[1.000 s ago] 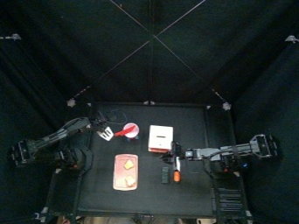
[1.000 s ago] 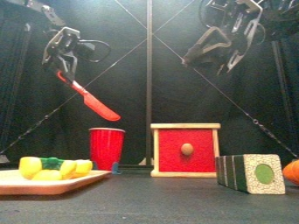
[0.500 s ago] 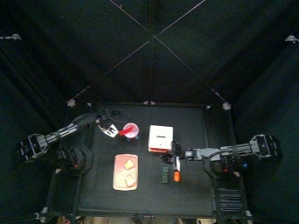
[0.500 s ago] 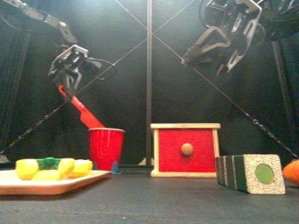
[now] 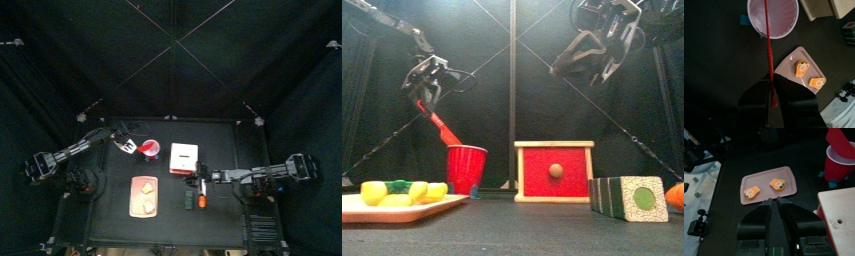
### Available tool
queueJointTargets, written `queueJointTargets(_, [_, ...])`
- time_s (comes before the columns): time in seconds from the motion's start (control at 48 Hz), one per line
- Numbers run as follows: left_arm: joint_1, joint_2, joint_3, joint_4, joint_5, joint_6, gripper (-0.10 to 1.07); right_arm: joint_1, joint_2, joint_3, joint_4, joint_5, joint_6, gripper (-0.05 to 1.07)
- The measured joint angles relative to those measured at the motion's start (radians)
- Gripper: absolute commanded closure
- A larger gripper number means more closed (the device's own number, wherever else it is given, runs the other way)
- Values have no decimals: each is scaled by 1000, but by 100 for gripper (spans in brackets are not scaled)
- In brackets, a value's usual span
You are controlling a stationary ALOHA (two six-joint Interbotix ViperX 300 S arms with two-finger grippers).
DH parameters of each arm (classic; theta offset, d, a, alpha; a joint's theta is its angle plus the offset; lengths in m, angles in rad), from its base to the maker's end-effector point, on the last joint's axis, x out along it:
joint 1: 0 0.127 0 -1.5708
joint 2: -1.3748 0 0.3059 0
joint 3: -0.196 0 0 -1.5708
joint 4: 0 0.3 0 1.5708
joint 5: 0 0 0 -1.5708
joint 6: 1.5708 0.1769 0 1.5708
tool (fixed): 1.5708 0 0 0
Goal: Put knife in cup
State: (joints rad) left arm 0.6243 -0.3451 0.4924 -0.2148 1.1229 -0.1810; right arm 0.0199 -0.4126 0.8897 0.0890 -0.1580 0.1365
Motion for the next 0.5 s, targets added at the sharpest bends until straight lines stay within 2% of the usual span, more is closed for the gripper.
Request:
queueJointTargets(0.208, [2, -3, -6, 0, -17, 0, 25, -2, 0, 0, 0, 0, 2, 43])
queueJointTargets(0.5, [2, -52, -6, 0, -32, 2, 25, -2, 5, 0, -2, 0, 2, 43])
